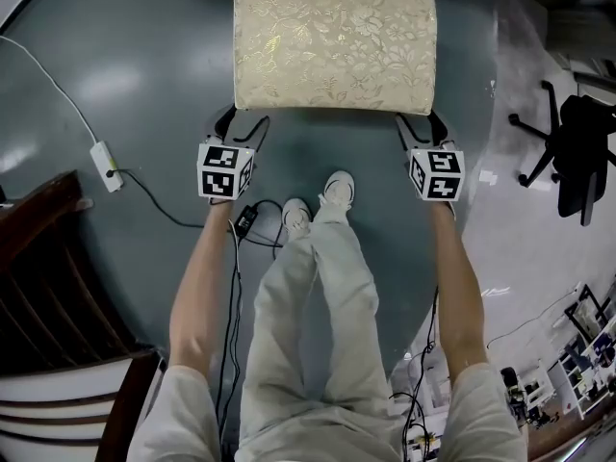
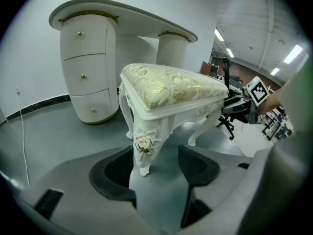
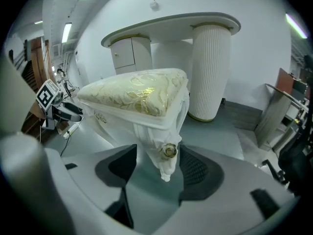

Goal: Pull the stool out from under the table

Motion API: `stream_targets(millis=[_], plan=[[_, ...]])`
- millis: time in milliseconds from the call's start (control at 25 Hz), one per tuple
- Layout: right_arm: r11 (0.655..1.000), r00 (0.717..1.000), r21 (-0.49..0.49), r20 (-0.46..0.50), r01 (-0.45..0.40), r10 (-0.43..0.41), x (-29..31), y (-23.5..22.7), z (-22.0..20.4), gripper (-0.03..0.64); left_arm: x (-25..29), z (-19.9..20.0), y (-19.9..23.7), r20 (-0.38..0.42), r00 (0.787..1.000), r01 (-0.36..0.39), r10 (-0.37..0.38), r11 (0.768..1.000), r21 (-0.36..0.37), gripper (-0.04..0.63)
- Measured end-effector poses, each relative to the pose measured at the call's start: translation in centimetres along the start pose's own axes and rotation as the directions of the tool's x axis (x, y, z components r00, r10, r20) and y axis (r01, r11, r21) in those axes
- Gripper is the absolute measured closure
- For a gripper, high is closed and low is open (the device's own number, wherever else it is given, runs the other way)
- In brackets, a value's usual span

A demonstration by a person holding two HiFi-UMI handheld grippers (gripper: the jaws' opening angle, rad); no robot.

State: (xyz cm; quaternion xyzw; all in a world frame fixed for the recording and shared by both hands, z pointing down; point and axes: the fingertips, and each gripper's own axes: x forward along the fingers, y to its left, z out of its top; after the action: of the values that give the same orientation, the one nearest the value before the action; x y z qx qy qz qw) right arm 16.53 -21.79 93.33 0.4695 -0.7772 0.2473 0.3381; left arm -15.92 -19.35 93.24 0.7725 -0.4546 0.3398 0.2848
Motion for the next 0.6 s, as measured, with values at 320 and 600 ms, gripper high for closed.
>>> stream_targets(millis=[320,600], plan=[[1.000,1.000,-0.002,0.005,0.002,-0.002,-5.6,2.2,0.2,0.448,-5.1,1.4,-3.5,0.044,0.999,0.022,-0.022,1.000,-0.009,0.396],[1.000,0.999,-0.022,0.042,-0.012,0.012,-10.3,5.4,2.3,0.540,-9.6,4.5,-6.7,0.119,0.992,0.045,-0.041,0.998,-0.033,0.513]])
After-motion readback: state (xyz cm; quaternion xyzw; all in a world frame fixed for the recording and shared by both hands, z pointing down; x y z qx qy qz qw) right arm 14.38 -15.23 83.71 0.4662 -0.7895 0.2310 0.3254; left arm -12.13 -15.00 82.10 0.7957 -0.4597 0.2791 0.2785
